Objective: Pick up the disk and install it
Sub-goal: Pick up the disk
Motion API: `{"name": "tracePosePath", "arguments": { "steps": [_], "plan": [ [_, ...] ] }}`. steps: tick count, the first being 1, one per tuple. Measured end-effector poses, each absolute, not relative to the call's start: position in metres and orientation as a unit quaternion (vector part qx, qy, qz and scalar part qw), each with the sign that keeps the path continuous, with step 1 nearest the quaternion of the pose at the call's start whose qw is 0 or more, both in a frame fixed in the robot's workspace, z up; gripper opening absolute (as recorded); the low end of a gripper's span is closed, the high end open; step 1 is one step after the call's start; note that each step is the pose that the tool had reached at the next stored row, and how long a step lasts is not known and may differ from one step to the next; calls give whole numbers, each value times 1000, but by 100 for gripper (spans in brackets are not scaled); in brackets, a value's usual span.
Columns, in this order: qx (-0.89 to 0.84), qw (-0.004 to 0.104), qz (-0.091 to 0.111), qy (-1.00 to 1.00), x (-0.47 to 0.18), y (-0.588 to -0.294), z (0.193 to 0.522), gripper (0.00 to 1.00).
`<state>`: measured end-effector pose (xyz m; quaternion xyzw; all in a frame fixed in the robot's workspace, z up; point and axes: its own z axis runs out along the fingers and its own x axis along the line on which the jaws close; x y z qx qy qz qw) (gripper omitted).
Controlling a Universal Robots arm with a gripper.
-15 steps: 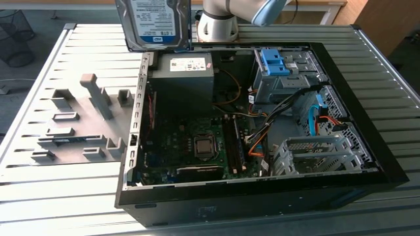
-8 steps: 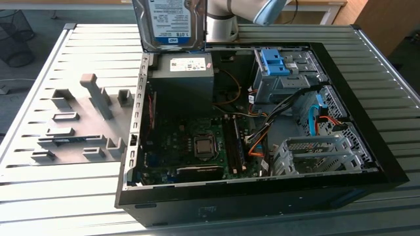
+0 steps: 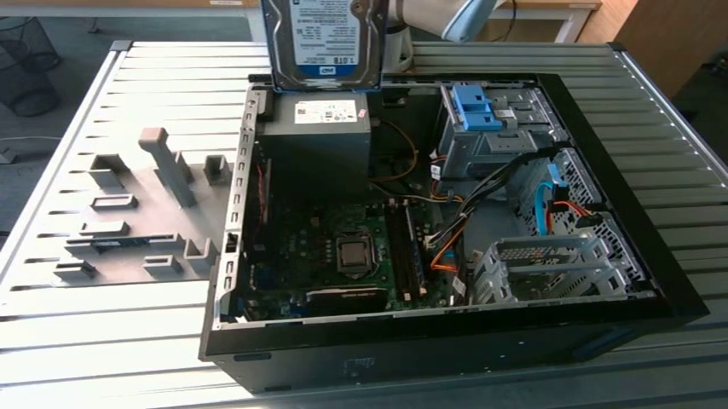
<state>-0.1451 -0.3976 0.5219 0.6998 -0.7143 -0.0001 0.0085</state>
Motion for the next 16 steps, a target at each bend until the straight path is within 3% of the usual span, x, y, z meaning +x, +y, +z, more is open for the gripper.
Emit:
{"name": "tracePosePath", "arguments": {
  "steps": [7,16],
  "plan": [
    [700,11,2,-714,-144,-400,522,36],
    [700,11,3,-714,-144,-426,521,36]
  ]
}}
